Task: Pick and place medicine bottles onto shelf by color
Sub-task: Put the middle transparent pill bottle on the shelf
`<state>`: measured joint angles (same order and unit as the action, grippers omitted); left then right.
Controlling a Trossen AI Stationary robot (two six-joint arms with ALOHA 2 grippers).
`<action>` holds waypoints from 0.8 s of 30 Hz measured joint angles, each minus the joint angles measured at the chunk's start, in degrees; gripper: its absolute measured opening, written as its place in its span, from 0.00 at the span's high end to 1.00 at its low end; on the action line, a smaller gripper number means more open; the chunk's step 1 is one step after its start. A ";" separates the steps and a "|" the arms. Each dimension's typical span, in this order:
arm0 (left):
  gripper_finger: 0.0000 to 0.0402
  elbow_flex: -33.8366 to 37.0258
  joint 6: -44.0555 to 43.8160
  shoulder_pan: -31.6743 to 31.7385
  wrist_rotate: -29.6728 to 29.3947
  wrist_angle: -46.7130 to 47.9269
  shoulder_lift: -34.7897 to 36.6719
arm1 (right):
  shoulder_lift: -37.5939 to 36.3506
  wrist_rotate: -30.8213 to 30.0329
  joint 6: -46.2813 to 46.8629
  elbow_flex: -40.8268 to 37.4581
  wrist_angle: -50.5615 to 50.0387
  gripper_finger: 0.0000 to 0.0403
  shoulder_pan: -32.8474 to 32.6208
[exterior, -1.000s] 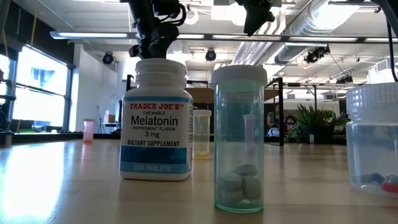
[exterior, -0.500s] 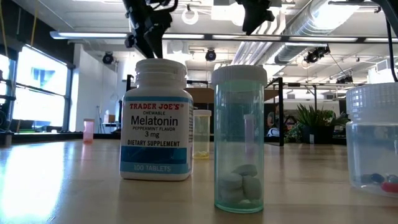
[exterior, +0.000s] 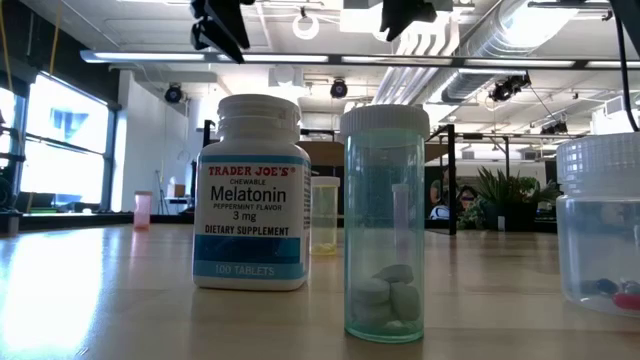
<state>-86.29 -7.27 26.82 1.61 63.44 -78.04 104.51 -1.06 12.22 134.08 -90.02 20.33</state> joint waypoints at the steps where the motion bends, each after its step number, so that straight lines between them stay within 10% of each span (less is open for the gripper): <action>1: 0.53 1.34 -0.02 -0.97 0.51 -0.68 0.77 | 0.00 0.64 1.18 0.00 0.00 0.69 -0.85; 24: 0.54 20.04 -1.07 -17.97 2.44 -13.75 6.33 | 0.94 0.17 32.46 -8.66 0.02 0.69 -29.54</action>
<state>-66.26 -8.34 8.85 4.05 49.69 -71.71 105.45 -0.89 44.68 125.42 -90.00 -9.20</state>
